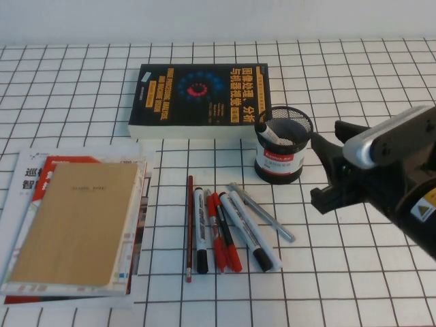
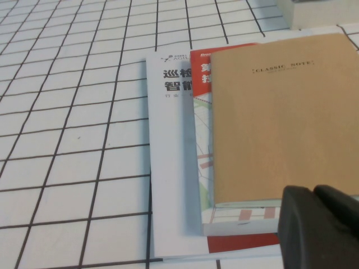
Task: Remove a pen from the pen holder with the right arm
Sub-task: 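Take a marker out of the pen holder and lay it on the table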
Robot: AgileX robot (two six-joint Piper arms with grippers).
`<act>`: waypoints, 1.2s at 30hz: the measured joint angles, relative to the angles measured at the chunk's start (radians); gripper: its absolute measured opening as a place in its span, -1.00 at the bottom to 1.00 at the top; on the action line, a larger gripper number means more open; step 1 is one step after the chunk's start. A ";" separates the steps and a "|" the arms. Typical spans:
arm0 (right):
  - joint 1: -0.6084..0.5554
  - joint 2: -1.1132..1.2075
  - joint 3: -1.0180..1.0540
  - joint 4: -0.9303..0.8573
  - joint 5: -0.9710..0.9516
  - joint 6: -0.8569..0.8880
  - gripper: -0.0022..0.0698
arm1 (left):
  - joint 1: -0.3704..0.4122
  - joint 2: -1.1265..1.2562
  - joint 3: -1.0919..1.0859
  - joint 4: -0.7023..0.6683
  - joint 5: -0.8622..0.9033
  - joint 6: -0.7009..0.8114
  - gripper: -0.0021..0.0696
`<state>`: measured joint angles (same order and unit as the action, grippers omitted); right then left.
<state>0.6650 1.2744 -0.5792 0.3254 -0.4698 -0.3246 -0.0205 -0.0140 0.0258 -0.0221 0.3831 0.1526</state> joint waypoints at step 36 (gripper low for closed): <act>-0.031 0.623 -0.305 -0.205 -0.308 0.056 0.15 | 0.000 0.000 0.000 0.000 0.000 0.000 -0.95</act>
<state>0.6337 1.8973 -0.8840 0.1205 -0.7781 -0.2689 -0.0205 -0.0140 0.0258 -0.0221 0.3831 0.1526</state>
